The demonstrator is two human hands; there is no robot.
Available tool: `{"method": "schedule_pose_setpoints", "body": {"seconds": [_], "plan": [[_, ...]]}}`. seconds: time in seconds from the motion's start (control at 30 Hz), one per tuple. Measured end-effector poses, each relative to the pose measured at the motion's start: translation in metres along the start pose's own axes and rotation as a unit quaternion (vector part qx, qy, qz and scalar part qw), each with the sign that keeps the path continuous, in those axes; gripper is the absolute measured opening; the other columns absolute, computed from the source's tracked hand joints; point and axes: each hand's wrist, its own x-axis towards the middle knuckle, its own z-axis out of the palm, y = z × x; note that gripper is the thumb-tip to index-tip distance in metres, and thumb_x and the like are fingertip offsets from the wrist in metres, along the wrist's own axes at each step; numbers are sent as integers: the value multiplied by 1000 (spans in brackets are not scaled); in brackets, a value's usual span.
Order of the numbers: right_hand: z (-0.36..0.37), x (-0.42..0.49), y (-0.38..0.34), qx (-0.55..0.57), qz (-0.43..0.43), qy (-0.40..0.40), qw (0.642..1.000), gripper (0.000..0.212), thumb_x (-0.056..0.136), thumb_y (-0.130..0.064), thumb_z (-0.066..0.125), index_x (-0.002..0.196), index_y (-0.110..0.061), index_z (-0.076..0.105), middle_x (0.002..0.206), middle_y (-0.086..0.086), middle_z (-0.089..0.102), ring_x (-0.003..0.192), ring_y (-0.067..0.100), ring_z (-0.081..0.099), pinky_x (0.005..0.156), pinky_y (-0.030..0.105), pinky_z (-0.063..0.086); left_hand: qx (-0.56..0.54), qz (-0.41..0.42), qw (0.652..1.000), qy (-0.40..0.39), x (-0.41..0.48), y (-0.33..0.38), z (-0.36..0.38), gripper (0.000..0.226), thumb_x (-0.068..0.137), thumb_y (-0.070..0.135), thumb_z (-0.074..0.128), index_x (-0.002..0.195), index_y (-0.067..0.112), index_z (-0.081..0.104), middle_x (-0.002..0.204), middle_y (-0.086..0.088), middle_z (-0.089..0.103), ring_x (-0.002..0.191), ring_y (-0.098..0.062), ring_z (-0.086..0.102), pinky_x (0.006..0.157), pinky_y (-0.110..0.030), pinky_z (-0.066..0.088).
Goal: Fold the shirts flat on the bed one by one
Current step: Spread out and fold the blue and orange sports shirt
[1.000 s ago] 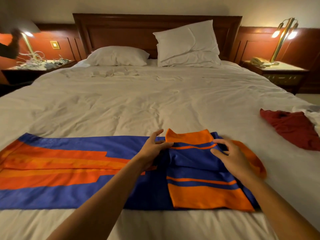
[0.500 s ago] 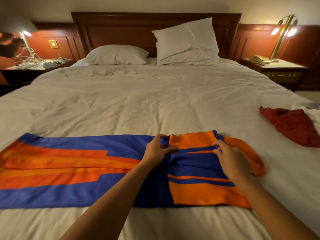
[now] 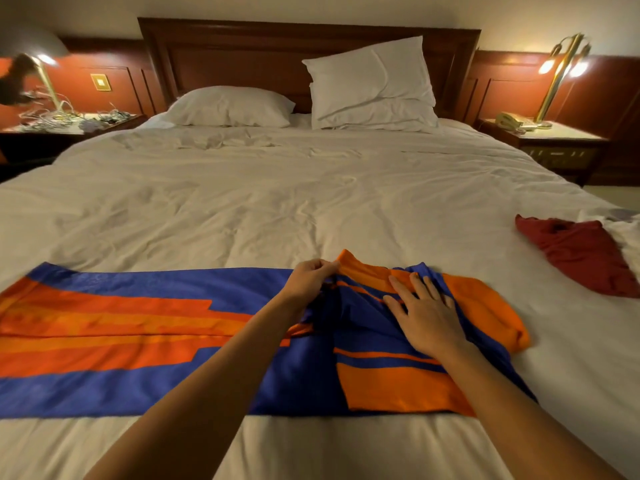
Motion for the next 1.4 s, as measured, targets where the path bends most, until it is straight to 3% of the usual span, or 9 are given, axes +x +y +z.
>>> {"method": "schedule_pose_setpoints", "body": {"seconds": [0.1,0.27,0.43,0.67,0.8,0.93,1.23,1.3,1.4], "plan": [[4,0,3,-4,8,10,1000,65,97,-67,9,157,-42,10,167,2,6,154,22,2,120,48,12,43,-47,995,-80,-1,13,0,31,94,41,66,99,12,58,81,-3,59,66,-11,53,56,-24,42],[5,2,5,21,27,18,999,69,96,-68,11,158,-36,11,167,2,8,153,22,7,120,47,15,108,-84,974,-180,-7,16,-18,67,73,20,88,130,22,54,120,-10,68,110,-24,67,94,-39,57],[3,2,9,47,32,-8,998,71,99,-65,19,159,-28,12,167,1,9,152,22,10,120,46,17,144,-54,981,-119,-14,-5,-38,33,78,21,84,108,19,70,87,-5,70,72,-9,66,60,-21,54],[-22,25,11,239,119,107,958,59,98,-51,51,144,-14,48,135,14,56,125,33,51,103,49,45,157,34,985,-67,-14,-12,-36,20,85,23,79,102,26,69,95,1,74,83,-12,71,62,-18,52],[-29,41,14,237,125,81,960,34,96,-43,60,102,-11,70,96,8,70,94,29,65,82,40,54,290,111,950,-40,-9,-12,-21,17,85,32,78,99,32,68,90,11,68,86,-4,64,69,-14,44],[-28,44,24,230,102,127,959,31,95,-35,65,77,-9,65,72,2,65,66,14,57,54,25,38,336,123,933,-31,-7,-18,-5,7,86,32,77,91,28,73,87,13,71,87,-4,65,79,-30,55],[-40,45,50,213,75,207,952,48,95,-32,65,53,-13,55,52,-1,52,51,14,47,48,24,28,178,51,982,23,2,-14,-29,15,92,23,72,77,21,70,68,7,70,62,-3,63,55,-19,49],[-39,45,46,228,68,209,949,45,96,-32,62,55,-16,56,54,-3,54,57,23,52,49,25,29,142,27,988,48,9,-11,-29,17,97,26,63,84,16,68,74,4,68,60,-7,61,51,-21,47],[-37,47,33,273,71,180,942,26,95,-37,63,100,-15,74,92,2,70,84,20,61,68,25,40,149,43,986,55,24,-3,-14,26,97,42,60,106,18,64,95,-1,68,72,-15,63,58,-27,50]]}}
